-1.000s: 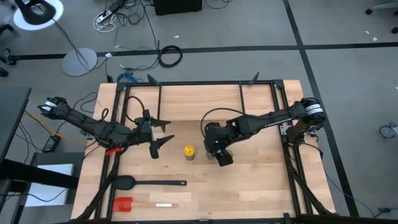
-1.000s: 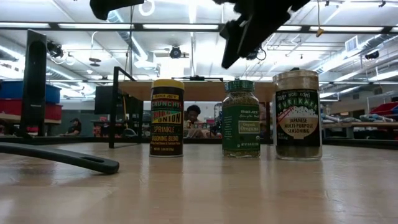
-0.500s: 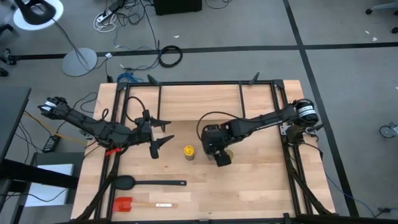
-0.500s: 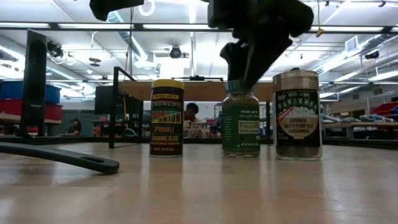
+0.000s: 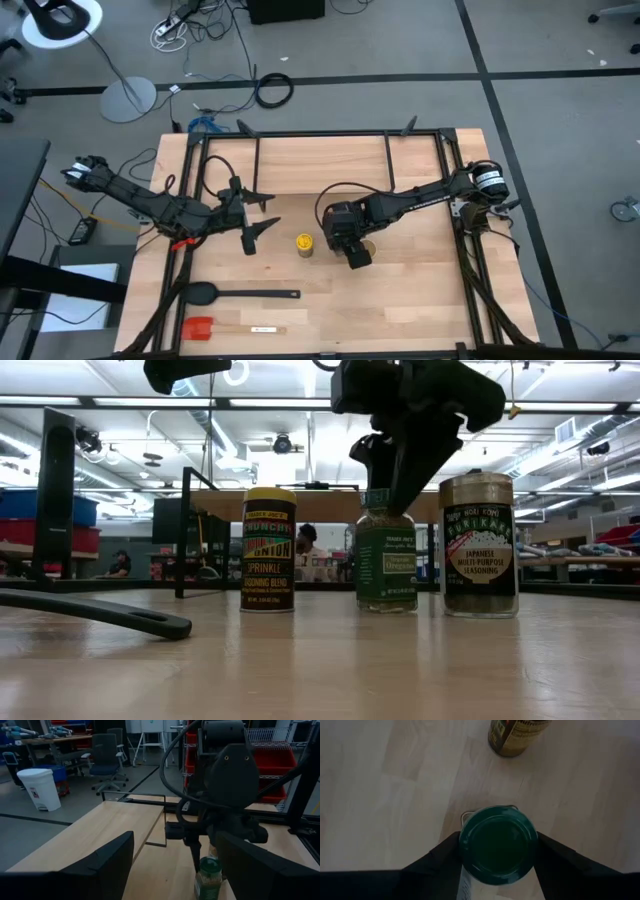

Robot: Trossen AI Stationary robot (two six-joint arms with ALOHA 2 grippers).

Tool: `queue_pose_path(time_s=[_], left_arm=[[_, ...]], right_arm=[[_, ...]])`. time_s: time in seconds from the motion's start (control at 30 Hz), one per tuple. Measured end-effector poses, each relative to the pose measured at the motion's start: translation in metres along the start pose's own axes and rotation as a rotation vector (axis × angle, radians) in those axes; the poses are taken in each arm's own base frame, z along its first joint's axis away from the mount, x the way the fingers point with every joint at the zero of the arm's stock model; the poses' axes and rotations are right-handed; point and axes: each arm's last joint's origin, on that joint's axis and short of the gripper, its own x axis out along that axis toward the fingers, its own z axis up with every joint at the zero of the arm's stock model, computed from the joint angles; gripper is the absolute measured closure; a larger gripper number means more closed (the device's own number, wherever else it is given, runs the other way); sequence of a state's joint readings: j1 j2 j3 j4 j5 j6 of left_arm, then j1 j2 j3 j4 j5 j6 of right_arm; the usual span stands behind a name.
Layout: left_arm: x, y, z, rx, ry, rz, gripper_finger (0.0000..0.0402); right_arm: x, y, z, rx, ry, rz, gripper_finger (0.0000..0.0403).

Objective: Shelf spices
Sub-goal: Put the green seasoning bottle on the shelf

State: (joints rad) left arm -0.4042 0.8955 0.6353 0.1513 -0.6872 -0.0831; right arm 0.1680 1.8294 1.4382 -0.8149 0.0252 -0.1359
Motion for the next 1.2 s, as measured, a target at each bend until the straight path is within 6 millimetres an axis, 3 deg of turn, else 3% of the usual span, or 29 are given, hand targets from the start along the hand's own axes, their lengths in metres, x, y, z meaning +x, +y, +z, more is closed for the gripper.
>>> queue_pose_path(time_s=[0.13, 0.3, 0.63, 0.77, 0.87, 1.07, 1.2], left_arm=[[0.0, 0.0, 0.0, 0.0, 0.0, 0.0, 0.0118], [0.0, 0.0, 0.0, 0.0, 0.0, 0.001, 0.0118], [0.0, 0.002, 0.0, -0.001, -0.008, 0.077, 0.0118], [0.0, 0.003, 0.001, -0.003, -0.01, 0.09, 0.0118], [0.0, 0.003, 0.001, -0.005, -0.012, 0.091, 0.0118], [0.0, 0.003, 0.001, -0.007, -0.015, 0.101, 0.0117], [0.0, 0.003, 0.001, -0.007, -0.015, 0.101, 0.0117]], right_arm=[[-0.001, 0.0, 0.001, -0.043, 0.002, 0.001, 0.0201], [-0.025, -0.003, 0.019, -0.113, -0.065, -0.013, 0.0201], [-0.115, -0.022, 0.068, -0.327, -0.359, -0.208, 0.0201], [-0.141, -0.049, 0.073, -0.35, -0.435, -0.3, 0.0201], [-0.15, -0.077, 0.068, -0.3, -0.446, -0.35, 0.0201], [-0.143, -0.135, 0.045, -0.136, -0.392, -0.314, 0.0201], [-0.133, -0.157, 0.032, -0.063, -0.337, -0.279, 0.0201]])
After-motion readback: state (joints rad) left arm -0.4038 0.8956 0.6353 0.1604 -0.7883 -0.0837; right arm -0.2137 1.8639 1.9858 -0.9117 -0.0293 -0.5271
